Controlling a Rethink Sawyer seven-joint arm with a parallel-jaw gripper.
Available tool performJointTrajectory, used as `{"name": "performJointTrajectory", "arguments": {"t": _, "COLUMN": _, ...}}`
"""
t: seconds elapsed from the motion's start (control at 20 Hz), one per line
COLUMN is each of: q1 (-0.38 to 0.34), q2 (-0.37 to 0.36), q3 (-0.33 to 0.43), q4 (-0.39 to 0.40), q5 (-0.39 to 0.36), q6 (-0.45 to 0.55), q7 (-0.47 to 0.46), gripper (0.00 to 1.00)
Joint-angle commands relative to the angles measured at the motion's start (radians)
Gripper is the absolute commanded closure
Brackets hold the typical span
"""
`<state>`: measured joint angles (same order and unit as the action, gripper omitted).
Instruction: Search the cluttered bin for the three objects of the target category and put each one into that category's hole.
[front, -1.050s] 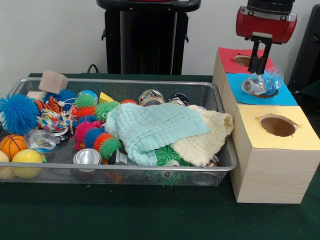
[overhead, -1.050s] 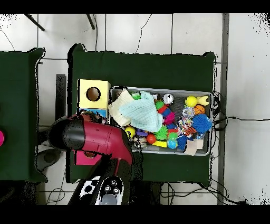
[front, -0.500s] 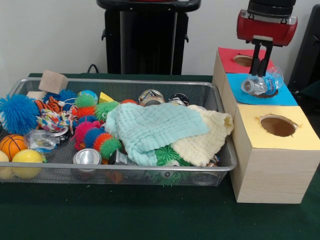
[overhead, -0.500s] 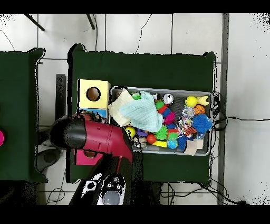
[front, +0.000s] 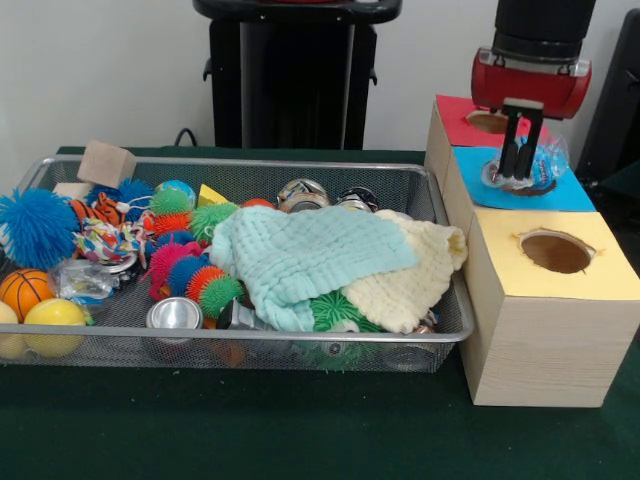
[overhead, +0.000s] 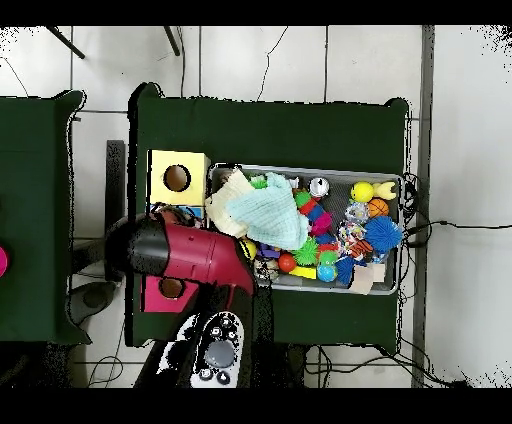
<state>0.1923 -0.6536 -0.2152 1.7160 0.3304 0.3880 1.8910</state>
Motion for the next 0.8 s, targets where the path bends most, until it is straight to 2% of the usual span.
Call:
{"name": "performJointTrajectory", "arguments": {"t": 0.05, "q1": -0.062, "q2": 0.129, "q3": 0.128, "q4": 0.047, "q5": -0.073, "q6": -0.116, "q7": 0.074, "gripper": 1.0}}
{"name": "performJointTrajectory", "arguments": {"t": 0.35, "q1": -0.095, "q2": 0.168, "q3": 0.154, "q4": 0.024, "q5": -0.091, "q6": -0.137, "q7": 0.06, "gripper": 1.0}}
{"name": "performJointTrajectory", "arguments": {"t": 0.8, "q1": -0.092, "q2": 0.123, "q3": 0.141, "q4": 0.022, "q5": -0.098, "q6": -0.043, "q7": 0.068, "gripper": 1.0}}
